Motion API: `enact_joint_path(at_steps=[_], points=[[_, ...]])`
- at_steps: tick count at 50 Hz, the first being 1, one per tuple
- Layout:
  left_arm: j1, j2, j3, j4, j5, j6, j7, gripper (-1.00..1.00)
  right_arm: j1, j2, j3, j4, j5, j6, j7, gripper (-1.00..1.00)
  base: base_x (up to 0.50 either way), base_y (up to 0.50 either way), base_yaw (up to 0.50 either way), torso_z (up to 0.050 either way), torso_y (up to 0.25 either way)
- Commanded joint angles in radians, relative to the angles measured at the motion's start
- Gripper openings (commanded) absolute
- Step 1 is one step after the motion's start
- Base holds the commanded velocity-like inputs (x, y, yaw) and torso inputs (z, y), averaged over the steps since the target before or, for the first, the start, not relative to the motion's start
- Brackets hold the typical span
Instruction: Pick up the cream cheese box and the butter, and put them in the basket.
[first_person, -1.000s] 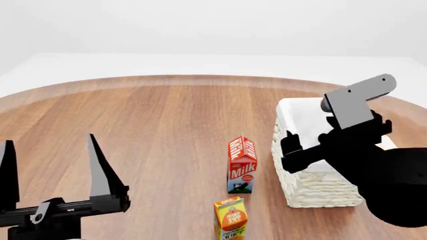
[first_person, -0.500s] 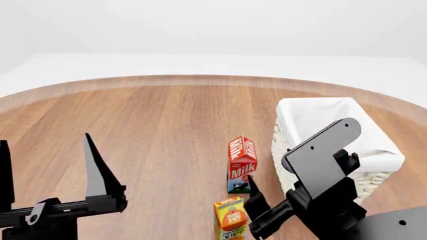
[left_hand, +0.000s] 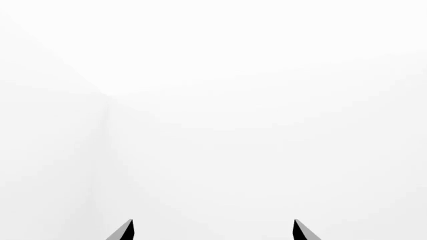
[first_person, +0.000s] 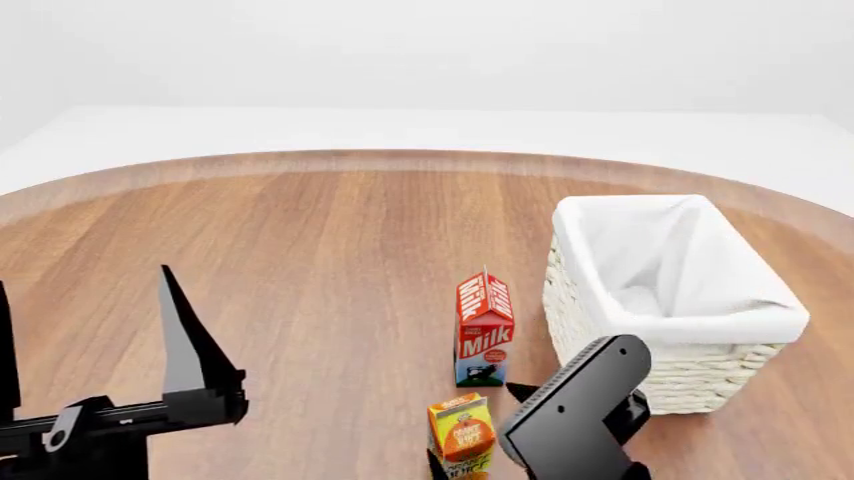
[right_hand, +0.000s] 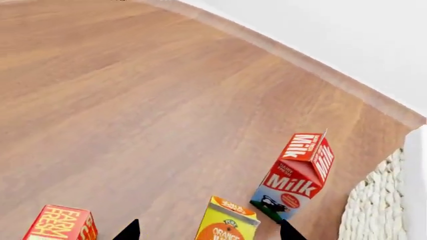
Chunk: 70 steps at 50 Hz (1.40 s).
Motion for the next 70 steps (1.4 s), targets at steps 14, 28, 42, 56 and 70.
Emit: enact_joint_path(at_steps=[14, 28, 42, 56, 70], points=[[0.009, -0.008, -0.009, 0.016, 0.0, 0.001, -0.01, 1.0, -0.249, -0.14, -0.06, -0.001, -0.137, -0.089, 0.006, 1.0, 0.0, 0.0, 0.0, 0.0, 0.0], [0.013, -0.012, -0.012, 0.024, -0.002, 0.001, -0.015, 1.0, -0.336, -0.208, -0.093, 0.014, -0.24, -0.108, -0.002, 1.0, 0.0, 0.0, 0.0, 0.0, 0.0], [0.015, -0.017, -0.018, 0.022, -0.009, 0.007, -0.019, 1.0, -0.341, -0.285, -0.144, 0.041, -0.287, -0.089, 0.015, 1.0, 0.0, 0.0, 0.0, 0.0, 0.0], [0.018, -0.026, -0.037, 0.028, -0.021, 0.005, -0.027, 1.0, -0.355, -0.365, -0.198, 0.085, -0.34, -0.076, 0.017, 1.0, 0.0, 0.0, 0.0, 0.0, 0.0], [0.023, -0.036, -0.055, 0.029, -0.038, 0.01, -0.034, 1.0, -0.371, -0.427, -0.24, 0.12, -0.377, -0.074, 0.024, 1.0, 0.0, 0.0, 0.0, 0.0, 0.0]])
